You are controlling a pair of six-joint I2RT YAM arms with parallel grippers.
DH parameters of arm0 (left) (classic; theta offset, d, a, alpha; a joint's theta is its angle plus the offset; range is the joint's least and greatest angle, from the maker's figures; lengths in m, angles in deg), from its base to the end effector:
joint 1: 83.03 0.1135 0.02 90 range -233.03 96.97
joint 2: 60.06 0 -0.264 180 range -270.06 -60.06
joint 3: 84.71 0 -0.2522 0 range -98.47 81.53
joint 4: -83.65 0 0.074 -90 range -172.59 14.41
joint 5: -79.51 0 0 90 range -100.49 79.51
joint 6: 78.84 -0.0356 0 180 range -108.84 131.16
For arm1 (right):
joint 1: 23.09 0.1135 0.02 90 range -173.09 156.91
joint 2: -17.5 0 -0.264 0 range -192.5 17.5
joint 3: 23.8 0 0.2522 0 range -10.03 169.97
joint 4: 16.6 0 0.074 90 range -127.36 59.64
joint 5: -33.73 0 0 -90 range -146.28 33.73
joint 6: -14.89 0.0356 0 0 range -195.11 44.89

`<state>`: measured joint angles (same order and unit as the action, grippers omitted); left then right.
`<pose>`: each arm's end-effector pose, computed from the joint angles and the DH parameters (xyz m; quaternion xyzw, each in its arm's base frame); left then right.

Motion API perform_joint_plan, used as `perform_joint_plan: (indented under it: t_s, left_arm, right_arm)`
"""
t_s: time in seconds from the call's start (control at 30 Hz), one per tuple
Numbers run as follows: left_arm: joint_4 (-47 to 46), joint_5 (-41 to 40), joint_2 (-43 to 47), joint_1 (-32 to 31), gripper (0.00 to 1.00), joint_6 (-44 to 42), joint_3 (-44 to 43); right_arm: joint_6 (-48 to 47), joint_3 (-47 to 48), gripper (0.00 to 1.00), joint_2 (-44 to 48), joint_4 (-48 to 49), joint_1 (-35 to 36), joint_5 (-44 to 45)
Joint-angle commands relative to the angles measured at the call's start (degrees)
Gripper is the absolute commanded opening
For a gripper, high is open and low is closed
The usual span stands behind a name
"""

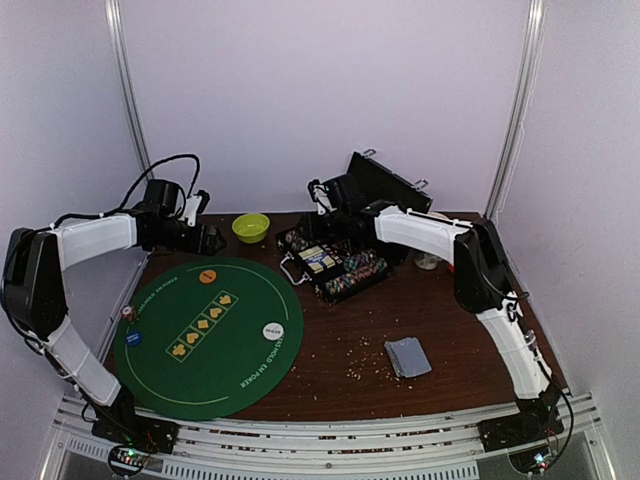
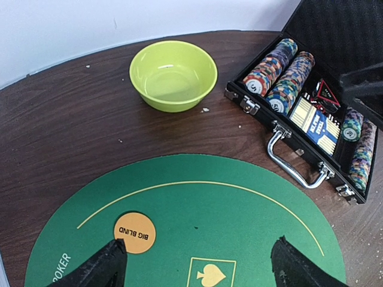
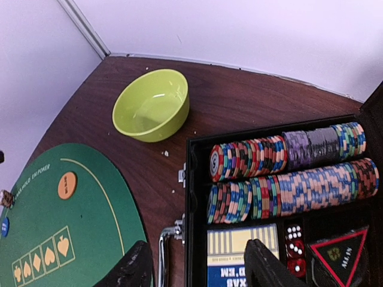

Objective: Distribute texas hold em gaming equipment
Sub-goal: Adjust the chip case at the center of the board.

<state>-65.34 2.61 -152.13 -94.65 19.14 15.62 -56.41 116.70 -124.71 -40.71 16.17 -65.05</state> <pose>0.3459 -0.0794 0.2485 0.0741 0.9106 -0.1701 0.3693 0.4449 0.3706 0.2202 -0.1908 0.8239 0.3134 0.4319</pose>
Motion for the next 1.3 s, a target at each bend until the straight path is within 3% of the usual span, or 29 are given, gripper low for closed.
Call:
perform_joint_plan:
  t_s: [0.0, 0.17, 0.7, 1.03, 1.27]
  left_arm:
    - [-0.9, 0.0, 0.3, 0.0, 0.87, -0.5, -1.7]
    - [0.6, -0.2, 0.6, 0.0, 0.87, -0.5, -2.0]
    - [1.4, 0.0, 2.4, 0.0, 0.87, -1.1, -1.0]
    - [1.8, -0.5, 2.9, 0.0, 0.87, -1.6, -0.5]
    - [2.3, -0.7, 3.4, 0.1, 0.87, -2.2, -0.5]
  right_arm:
    - [-7.0, -3.4, 0.55, 2.9, -10.9, 1.8, 2.2]
    - [-9.9, -1.8, 0.55, 1.6, -16.5, 4.1, 5.7]
    - [-12.0, 4.7, 0.46, -5.7, -16.9, 5.1, 11.3]
    - [-12.5, 5.2, 0.19, -7.6, -17.9, 5.2, 11.6]
    - [-14.8, -1.7, 0.04, -2.4, -18.7, 6.2, 11.6]
